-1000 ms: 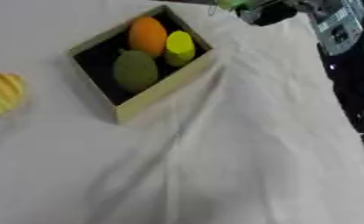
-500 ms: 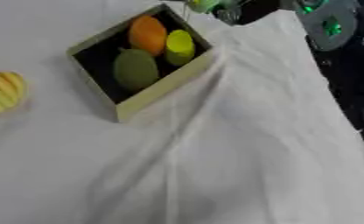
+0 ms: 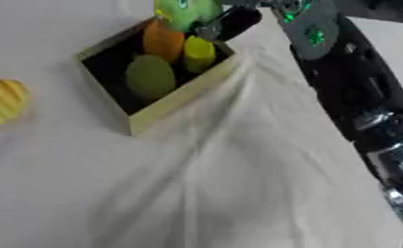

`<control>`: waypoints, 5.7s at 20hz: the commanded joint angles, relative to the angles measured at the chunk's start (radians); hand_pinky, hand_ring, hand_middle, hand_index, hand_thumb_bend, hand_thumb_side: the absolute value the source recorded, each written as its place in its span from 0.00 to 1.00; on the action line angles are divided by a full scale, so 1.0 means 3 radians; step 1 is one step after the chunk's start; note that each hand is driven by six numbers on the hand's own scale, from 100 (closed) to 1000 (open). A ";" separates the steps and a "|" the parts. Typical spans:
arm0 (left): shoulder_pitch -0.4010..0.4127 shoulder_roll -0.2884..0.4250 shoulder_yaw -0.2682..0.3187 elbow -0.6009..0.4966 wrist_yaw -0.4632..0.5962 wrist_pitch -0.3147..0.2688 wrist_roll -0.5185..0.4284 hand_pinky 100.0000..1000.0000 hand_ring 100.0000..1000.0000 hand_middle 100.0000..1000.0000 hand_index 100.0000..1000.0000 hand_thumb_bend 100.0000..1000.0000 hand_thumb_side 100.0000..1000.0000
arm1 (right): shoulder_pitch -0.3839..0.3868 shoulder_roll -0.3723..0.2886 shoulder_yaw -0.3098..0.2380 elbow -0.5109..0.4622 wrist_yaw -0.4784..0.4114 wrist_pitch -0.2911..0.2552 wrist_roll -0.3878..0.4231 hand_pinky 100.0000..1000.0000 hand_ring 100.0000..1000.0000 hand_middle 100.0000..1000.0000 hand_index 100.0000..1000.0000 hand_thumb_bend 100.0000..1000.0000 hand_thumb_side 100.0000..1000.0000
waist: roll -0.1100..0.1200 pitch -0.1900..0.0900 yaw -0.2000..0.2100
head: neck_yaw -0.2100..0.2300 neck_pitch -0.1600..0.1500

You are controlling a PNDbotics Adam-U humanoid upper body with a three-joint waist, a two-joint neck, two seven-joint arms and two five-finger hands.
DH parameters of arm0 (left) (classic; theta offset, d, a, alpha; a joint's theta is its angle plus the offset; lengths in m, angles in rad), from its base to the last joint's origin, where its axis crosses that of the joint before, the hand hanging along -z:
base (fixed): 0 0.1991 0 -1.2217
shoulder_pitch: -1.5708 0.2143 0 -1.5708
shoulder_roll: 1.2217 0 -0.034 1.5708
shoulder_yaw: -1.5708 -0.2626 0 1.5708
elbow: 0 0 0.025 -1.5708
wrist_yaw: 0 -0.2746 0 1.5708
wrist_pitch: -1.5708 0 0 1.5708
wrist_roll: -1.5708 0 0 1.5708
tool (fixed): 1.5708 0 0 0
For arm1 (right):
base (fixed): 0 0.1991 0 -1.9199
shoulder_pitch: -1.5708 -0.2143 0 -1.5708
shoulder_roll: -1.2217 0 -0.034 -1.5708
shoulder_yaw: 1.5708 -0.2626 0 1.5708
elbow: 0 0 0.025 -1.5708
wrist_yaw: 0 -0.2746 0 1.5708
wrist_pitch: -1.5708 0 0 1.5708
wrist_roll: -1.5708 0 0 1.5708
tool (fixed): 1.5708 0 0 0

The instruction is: Pick up objects on the table and place them in the box.

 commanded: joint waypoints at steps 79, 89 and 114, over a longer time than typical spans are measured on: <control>-0.0118 0.2228 -0.0980 0.1576 -0.1340 0.0728 -0.1403 0.81 0.79 0.77 0.88 0.69 0.59 | 0.1987 -0.0732 -0.1313 -0.2710 -0.1970 -0.0049 -0.1987 0.88 0.89 0.61 0.74 0.07 0.33 | 0.0436 -0.0219 -0.0195 | 0.0436 0.0150; -0.0347 0.2044 -0.1123 0.1940 -0.1125 0.0739 -0.1947 0.80 0.79 0.77 0.86 0.73 0.58 | 0.2026 -0.0733 -0.1265 -0.2710 -0.1865 -0.0060 -0.2064 0.88 0.88 0.60 0.74 0.07 0.34 | 0.0435 -0.0240 -0.0190 | 0.0437 0.0156; -0.0789 0.1507 -0.1353 0.2346 -0.1100 0.0906 -0.3101 0.75 0.73 0.66 0.81 0.78 0.54 | 0.2042 -0.0673 -0.1243 -0.2710 -0.1841 0.0074 -0.1940 0.89 0.89 0.59 0.73 0.06 0.39 | 0.0429 -0.0241 -0.0196 | 0.0466 0.0168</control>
